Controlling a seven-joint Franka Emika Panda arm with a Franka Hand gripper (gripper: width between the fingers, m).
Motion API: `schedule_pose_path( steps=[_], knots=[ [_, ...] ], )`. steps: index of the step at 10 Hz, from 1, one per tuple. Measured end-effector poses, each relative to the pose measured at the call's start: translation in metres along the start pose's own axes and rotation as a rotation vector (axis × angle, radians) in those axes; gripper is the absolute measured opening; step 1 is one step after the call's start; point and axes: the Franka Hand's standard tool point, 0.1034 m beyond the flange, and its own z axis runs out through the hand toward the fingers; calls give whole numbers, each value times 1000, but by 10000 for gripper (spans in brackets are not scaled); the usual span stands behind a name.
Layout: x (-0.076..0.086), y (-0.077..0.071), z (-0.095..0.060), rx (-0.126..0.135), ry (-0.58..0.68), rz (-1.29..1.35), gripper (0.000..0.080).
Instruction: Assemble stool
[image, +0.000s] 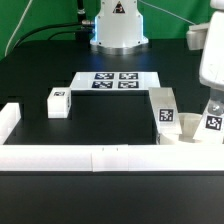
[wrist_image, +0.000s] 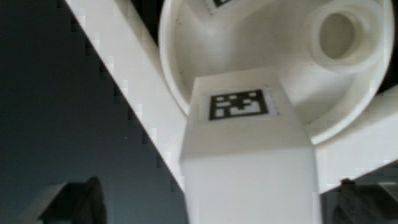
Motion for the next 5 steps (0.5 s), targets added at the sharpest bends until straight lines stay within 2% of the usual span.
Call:
schedule_pose_path(
  steps=[3, 4, 5],
  knots=[
    [4, -1, 7, 0, -7, 49, 649],
    [3, 0, 7, 0, -7, 78, 547],
    [3, 0, 7, 0, -7, 88, 547]
  ],
)
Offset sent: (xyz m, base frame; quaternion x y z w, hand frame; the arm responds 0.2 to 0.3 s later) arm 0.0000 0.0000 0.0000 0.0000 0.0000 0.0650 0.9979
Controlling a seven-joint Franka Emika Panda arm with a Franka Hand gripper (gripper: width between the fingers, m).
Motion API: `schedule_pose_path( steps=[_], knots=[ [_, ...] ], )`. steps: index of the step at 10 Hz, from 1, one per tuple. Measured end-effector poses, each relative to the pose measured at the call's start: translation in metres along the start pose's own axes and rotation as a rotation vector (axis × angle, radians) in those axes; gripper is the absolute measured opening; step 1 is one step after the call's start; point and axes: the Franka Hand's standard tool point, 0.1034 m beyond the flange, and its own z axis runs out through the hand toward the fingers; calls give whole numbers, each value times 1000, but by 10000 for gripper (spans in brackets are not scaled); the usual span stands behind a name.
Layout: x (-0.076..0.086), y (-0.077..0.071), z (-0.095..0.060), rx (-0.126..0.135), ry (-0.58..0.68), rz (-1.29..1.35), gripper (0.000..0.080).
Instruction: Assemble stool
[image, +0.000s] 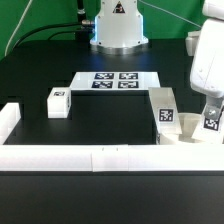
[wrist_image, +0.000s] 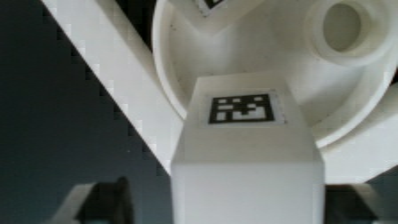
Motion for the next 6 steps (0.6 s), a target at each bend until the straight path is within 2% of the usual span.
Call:
schedule_pose_path(
  steps=[1, 2, 6],
  knots=[
    [0, 0, 0, 2, -1, 76, 366],
    [0, 0, -1, 1, 0, 125, 343],
    [0, 1, -2, 3, 5, 418, 343]
  ],
)
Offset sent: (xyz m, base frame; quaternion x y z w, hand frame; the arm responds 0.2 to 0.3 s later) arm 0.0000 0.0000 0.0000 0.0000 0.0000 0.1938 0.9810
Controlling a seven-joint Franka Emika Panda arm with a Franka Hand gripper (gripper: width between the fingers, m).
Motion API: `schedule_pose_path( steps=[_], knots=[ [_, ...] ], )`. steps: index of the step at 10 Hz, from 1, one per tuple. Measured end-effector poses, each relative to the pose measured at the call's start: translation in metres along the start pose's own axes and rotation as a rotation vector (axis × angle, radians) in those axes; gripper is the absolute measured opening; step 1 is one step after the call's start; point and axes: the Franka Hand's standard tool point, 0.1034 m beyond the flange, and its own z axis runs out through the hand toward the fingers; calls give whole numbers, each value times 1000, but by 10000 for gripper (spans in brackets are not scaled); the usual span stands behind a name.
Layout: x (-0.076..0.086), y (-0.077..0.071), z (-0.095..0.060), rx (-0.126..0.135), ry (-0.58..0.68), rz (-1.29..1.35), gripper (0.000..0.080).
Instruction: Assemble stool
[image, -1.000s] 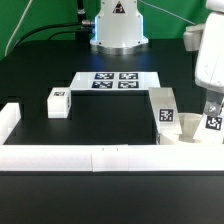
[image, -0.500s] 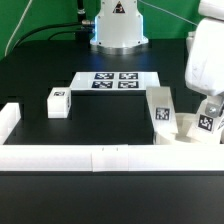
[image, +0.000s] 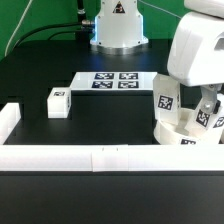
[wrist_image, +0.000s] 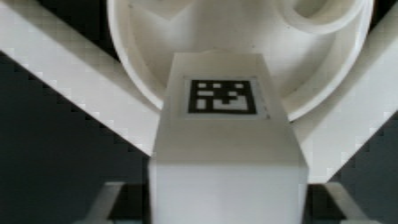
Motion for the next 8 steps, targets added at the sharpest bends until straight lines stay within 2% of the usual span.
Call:
schedule_pose_path(
  steps=[3, 4, 5, 8],
  knots=[
    [2, 24, 6, 53, 19, 276, 343],
    [1, 31, 8, 78, 22, 330, 343],
    [-2, 37, 10, 119, 13, 416, 343],
    [-2, 34, 9, 124, 3, 578, 343]
  ],
)
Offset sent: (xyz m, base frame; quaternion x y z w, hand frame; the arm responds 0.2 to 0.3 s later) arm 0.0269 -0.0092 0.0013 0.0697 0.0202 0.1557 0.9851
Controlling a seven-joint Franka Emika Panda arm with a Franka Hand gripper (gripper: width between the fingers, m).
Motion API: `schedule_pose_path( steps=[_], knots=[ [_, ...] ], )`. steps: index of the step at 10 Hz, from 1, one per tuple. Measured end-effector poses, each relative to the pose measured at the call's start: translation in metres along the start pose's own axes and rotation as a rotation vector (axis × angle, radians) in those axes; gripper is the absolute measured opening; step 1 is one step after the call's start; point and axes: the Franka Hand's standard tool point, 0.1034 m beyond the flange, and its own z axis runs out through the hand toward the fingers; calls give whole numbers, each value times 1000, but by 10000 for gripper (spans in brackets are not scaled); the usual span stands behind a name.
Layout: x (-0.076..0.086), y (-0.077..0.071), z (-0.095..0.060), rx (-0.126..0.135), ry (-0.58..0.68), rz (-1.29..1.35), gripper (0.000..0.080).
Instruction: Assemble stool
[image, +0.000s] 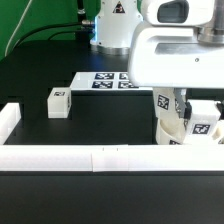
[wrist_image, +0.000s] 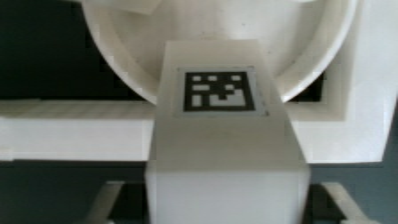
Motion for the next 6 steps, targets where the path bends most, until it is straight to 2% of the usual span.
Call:
schedule_pose_path(
  steps=[2, 3, 6],
  knots=[
    [1, 0, 1, 8, 8, 174, 343],
    [2, 8, 4, 11, 37, 329, 343],
    [-5, 28, 5, -17, 67, 720, 344]
  ],
)
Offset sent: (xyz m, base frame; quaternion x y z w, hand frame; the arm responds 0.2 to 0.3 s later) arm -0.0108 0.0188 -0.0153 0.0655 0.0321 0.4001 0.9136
